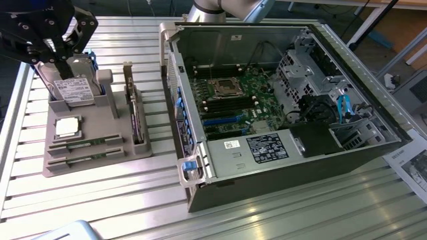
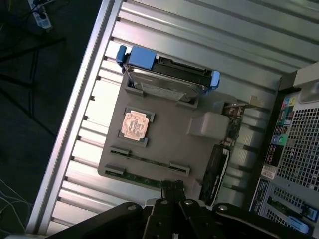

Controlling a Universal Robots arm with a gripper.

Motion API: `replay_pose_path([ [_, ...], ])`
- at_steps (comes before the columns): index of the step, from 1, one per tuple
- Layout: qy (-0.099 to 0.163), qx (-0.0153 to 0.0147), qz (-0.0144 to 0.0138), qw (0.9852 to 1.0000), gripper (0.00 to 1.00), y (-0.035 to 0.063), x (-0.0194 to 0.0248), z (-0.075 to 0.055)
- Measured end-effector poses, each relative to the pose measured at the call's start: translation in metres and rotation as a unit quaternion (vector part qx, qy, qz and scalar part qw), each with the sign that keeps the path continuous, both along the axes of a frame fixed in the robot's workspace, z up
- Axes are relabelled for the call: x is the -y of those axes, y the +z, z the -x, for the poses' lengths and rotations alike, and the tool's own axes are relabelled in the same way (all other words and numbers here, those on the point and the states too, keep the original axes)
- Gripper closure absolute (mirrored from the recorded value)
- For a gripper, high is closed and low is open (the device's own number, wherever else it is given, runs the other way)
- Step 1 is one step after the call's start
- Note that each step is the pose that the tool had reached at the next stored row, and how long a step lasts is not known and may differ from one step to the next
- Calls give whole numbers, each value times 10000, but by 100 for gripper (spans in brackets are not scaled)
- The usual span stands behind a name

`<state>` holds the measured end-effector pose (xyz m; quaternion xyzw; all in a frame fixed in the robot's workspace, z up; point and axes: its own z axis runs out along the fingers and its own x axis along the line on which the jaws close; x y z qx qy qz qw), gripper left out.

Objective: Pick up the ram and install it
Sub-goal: 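Pick up the ram and move it above insertion slot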

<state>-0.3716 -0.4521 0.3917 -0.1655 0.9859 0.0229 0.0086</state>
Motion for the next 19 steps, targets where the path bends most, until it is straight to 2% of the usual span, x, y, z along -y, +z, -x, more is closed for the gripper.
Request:
replay_pose_path([
  [5, 419, 0, 0, 9991, 90, 0, 0, 0],
  [6, 657, 0, 0, 9978, 90, 0, 0, 0],
  [8, 891, 0, 0, 9960, 90, 0, 0, 0],
  [14, 1240, 0, 0, 9923, 90, 0, 0, 0],
  [19, 1598, 0, 0, 9872, 90, 0, 0, 0],
])
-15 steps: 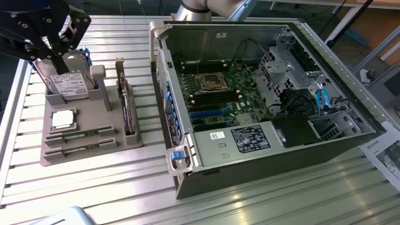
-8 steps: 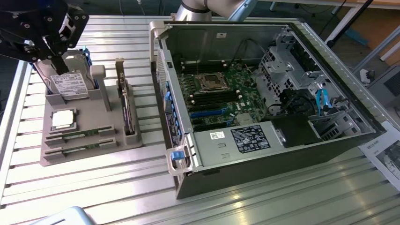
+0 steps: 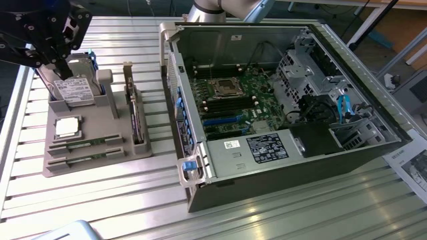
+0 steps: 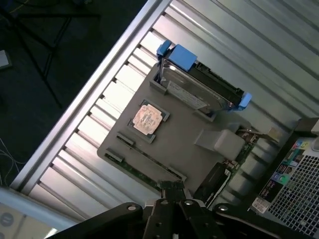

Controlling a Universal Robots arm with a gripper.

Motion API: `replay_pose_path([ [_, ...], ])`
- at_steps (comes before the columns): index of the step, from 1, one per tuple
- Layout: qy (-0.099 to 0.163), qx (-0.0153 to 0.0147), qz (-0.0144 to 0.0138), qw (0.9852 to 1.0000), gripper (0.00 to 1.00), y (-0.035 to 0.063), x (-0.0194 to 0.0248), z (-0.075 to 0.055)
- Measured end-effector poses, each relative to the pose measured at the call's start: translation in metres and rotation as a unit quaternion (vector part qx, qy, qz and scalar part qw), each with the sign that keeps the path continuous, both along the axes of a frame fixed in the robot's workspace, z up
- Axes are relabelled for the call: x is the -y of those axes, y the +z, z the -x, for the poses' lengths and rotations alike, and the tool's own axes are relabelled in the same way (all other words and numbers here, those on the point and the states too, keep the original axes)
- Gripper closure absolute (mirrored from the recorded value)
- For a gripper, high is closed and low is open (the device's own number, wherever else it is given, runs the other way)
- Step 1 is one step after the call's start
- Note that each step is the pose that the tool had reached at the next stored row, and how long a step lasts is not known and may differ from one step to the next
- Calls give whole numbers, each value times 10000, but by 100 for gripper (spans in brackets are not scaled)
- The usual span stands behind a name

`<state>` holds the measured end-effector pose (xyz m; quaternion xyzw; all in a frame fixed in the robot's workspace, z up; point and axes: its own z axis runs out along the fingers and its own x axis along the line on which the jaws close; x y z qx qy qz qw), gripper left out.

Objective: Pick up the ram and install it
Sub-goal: 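Pick up the ram and move it above insertion slot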

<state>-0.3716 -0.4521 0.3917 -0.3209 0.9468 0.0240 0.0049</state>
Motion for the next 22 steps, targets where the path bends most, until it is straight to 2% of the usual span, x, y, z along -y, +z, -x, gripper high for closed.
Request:
replay_pose_path([
  [4, 384, 0, 0, 9993, 90, 0, 0, 0],
  [7, 779, 0, 0, 9970, 90, 0, 0, 0],
  [9, 916, 0, 0, 9958, 90, 0, 0, 0],
  [11, 1091, 0, 0, 9940, 90, 0, 0, 0],
  [12, 1188, -1, 0, 9929, 90, 1, 0, 0],
  [13, 1353, 0, 0, 9908, 90, 0, 0, 0],
  [15, 1503, 0, 0, 9886, 90, 0, 0, 0],
  [17, 1736, 0, 0, 9848, 90, 0, 0, 0],
  [19, 1864, 0, 0, 9825, 90, 0, 0, 0],
  [22, 2099, 0, 0, 9777, 90, 0, 0, 0],
])
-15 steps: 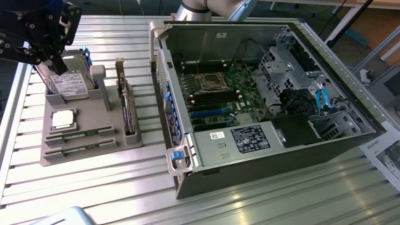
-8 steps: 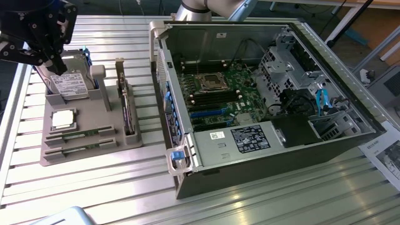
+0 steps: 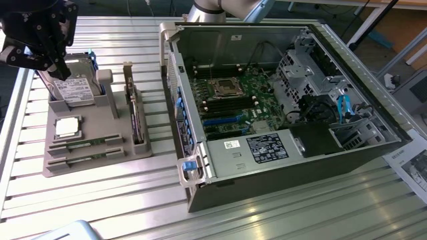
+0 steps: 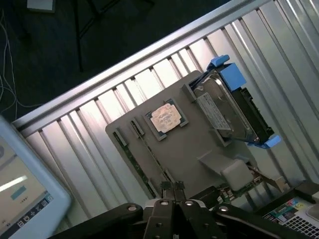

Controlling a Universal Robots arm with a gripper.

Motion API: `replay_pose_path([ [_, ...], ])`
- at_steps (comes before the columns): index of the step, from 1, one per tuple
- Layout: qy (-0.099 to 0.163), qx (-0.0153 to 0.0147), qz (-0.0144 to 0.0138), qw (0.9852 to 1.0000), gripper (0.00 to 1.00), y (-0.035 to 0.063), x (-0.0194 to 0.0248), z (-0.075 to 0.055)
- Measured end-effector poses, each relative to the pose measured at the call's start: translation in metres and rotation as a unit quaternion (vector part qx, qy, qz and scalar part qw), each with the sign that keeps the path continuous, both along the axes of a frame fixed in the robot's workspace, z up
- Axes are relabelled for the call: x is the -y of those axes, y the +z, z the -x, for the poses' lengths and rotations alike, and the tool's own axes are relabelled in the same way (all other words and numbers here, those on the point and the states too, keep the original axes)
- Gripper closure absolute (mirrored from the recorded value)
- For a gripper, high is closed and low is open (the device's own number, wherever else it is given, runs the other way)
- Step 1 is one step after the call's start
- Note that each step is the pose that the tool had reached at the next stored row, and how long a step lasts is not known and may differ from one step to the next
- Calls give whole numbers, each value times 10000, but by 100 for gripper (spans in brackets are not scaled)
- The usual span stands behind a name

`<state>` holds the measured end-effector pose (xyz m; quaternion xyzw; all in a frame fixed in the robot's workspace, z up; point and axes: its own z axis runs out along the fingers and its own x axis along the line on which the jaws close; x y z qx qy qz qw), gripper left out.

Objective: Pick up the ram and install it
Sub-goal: 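Pick up the ram and move it above insertion slot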

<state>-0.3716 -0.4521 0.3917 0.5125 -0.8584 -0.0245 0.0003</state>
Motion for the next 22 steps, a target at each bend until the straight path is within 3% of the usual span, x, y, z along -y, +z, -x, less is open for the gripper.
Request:
replay_pose_path([
  [7, 547, 0, 0, 9985, 90, 0, 0, 0],
  [14, 1274, 0, 0, 9918, 90, 0, 0, 0],
  [17, 1556, 0, 0, 9878, 90, 0, 0, 0],
  [20, 2027, 0, 0, 9792, 90, 0, 0, 0],
  [22, 2196, 0, 0, 9756, 90, 0, 0, 0],
])
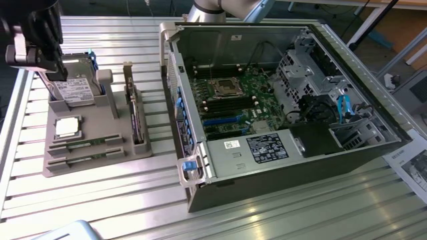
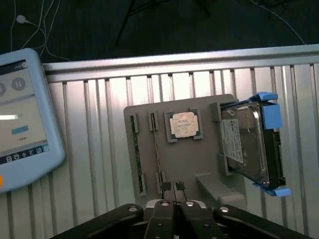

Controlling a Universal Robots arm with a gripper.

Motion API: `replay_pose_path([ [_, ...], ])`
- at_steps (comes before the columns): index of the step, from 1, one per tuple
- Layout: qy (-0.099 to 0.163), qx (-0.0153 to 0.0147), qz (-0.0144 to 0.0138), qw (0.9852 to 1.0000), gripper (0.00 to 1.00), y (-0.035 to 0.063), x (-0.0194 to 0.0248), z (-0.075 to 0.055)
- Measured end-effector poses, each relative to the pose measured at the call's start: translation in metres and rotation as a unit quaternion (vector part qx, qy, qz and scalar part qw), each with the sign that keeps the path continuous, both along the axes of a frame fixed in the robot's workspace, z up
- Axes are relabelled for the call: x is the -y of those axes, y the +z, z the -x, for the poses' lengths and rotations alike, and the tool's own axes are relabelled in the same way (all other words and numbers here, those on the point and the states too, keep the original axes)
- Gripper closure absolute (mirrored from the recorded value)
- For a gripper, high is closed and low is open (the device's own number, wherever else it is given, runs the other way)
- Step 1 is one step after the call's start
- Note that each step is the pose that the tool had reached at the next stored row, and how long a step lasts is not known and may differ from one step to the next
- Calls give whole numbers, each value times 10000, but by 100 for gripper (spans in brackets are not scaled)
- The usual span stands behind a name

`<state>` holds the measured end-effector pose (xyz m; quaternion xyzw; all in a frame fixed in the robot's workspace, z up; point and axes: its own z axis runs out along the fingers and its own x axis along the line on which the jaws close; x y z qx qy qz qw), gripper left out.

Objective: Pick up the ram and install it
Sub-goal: 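Pick up the ram and move it above insertion slot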

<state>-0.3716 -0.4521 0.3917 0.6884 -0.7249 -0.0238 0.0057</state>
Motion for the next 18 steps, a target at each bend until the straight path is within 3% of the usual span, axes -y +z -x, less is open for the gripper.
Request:
replay_pose_path([
  [4, 391, 0, 0, 9992, 90, 0, 0, 0],
  [8, 767, 0, 0, 9971, 90, 0, 0, 0],
  [15, 795, 1, 0, 9968, 90, 0, 0, 0],
  [18, 801, 47, 2, 9968, 90, 0, 0, 3],
])
